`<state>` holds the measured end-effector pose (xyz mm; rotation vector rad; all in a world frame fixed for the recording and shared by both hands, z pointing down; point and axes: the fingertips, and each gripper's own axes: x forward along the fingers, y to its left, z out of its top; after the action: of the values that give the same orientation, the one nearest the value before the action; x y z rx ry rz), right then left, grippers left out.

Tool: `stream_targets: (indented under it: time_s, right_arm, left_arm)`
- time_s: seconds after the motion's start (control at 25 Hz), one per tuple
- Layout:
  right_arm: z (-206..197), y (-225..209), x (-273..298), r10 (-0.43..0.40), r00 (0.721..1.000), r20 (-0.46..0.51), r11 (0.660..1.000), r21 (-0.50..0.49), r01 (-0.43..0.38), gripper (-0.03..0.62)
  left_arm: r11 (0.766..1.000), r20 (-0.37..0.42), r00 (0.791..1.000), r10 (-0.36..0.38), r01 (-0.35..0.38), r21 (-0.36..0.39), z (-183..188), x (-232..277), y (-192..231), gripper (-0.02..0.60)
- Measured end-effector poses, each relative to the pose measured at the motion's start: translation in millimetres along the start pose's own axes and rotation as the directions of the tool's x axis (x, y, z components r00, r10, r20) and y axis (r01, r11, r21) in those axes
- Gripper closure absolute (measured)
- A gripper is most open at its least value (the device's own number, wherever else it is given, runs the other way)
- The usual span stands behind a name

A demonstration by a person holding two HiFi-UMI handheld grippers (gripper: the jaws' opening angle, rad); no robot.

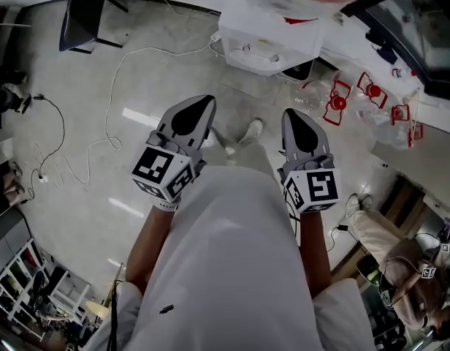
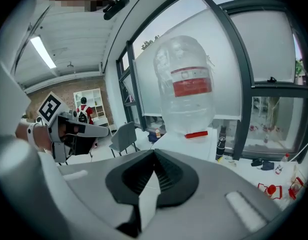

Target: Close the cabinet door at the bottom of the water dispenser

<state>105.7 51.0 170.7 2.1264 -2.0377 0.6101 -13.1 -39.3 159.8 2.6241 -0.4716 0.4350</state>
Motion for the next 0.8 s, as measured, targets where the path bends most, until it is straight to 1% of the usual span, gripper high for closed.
stream_targets:
  time_s: [0.12,0.32,0.48,0.56,0.68,0.8]
  right_arm:
    - [10,6,-8,0.005,1.0,0.008,1.0,-0.013,-0.005,0.585]
    - [27,12,-22,0.039,0.999,0.005,0.995,-0.093,-0.039,0.583]
    - [39,17,-33,0.046,0.999,0.018,0.994,-0.102,-0.044,0.584]
    - [41,19,-36,0.049,0.999,0.016,0.992,-0.12,-0.047,0.583]
    - [38,20,-44,0.053,0.998,-0.02,0.982,-0.18,-0.056,0.584]
    - [42,22,-47,0.054,0.998,-0.008,0.978,-0.2,-0.055,0.584]
  left_arm:
    - [1.0,0.02,1.0,0.005,-0.005,0.004,10,-19,-1,0.575]
    - [1.0,0.052,0.999,0.011,-0.012,0.002,23,-36,-4,0.575]
    - [1.0,0.06,0.998,0.002,-0.003,0.016,31,-48,-12,0.575]
    - [1.0,0.065,0.998,0.002,-0.003,0.014,31,-51,-14,0.577]
    - [1.0,0.068,0.998,-0.005,0.005,0.013,30,-55,-16,0.575]
    - [1.0,0.08,0.997,-0.02,0.018,0.021,36,-60,-16,0.575]
